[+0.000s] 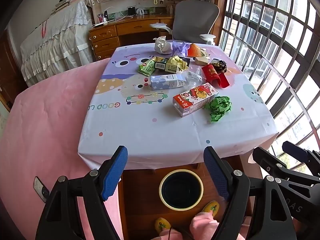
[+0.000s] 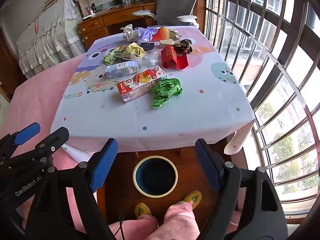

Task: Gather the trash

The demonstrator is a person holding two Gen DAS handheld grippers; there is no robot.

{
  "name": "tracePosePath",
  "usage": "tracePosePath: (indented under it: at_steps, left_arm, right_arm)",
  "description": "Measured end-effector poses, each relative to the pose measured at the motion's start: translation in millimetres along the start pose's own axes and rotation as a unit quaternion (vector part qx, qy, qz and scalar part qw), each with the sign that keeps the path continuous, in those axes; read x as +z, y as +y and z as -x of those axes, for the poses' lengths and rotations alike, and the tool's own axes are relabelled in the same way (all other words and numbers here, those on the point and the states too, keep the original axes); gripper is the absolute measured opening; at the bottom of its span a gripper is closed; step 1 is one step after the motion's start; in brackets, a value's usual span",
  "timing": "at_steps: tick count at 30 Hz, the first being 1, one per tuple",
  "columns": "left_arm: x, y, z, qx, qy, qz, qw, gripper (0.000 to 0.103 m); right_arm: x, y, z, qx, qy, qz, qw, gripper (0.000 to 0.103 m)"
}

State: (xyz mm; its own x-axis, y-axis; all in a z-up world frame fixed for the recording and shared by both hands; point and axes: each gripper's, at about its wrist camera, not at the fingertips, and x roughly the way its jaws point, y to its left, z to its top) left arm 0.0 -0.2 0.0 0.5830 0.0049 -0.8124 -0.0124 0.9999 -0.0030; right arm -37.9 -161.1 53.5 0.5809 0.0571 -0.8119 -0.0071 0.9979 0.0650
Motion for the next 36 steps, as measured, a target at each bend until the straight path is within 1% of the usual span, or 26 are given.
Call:
tracePosePath:
  at_steps: [3,4,9,12,18,21,27,36]
  left_arm:
    - [0,0,0,-0.002,0.000,0.000,1.0000,0.080]
    - [0,0,0,-0.001,0.000,0.000,1.0000,0.080]
    - [0,0,0,0.000,-0.001,0.002,1.0000,0.080]
    - [0,0,0,-0.001,-0.001,0.002,1.0000,0.080]
    - [-1,0,2,-0.005,-0.003,0.002,1.0000,0.080]
    - [1,0,13,-0.006,-0.004,0.002,1.0000,0.080]
    - [4,-2,13,-0.010,-0.006,0.001,0.9999,0.080]
    - [-3,-4,13,-0.022,-0.002,-0.006,0.9997,0.080]
  right_arm:
    - [1,1,0,0.002,-0.002,0.003,1.000,0.078]
    - [-3,-7,-1,0.004,-0.002,-0.005,1.000,0.078]
    - [0,-8,0,0.005,0.002,-0.011,1.000,0.078]
    - [0,-8,-7,0.007,0.004,-0.011,1.000,0.078]
    - [-3,-3,-2,0.006,-0.005,-0.006,1.000,0.078]
    - [-4,-1,-1,0.006,-0.007,-0.006,1.000,0.078]
    - [-6,-1,1,0.008,-0.006,-0.011,1.000,0.078]
    - [-7,-3,8,0.008,-0.011,-0.017,1.000,0.076]
